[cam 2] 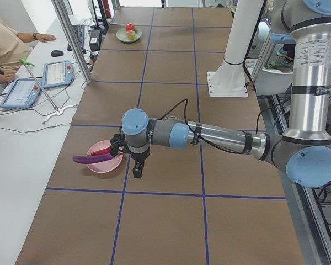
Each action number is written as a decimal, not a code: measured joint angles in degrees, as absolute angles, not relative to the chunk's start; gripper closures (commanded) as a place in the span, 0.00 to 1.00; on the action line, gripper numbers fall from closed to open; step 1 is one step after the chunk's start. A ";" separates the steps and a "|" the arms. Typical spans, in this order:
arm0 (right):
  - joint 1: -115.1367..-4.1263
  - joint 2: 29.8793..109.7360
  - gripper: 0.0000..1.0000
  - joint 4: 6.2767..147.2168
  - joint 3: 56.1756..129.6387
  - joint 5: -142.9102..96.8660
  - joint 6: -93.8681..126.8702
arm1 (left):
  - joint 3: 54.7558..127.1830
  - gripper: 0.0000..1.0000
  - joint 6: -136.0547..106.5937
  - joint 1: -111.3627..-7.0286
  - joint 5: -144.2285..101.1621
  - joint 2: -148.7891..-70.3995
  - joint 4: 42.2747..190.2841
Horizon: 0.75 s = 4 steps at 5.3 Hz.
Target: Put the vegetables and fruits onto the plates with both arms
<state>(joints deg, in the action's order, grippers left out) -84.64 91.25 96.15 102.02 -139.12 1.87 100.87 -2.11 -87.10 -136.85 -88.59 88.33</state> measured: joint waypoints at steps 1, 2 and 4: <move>-84.64 91.08 0.00 96.15 101.95 -139.13 1.95 | 100.88 0.00 -2.11 -87.10 -136.85 -88.59 88.33; -84.64 91.01 0.00 96.15 101.95 -139.13 2.06 | 100.93 0.00 -2.08 -87.10 -136.85 -88.63 88.33; -84.64 90.97 0.00 96.15 101.95 -139.13 2.26 | 100.96 0.00 -2.03 -87.10 -136.53 -88.64 88.80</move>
<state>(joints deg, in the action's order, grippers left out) -84.64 90.97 96.15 101.95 -139.13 2.26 100.96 -2.03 -87.10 -136.53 -88.64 88.80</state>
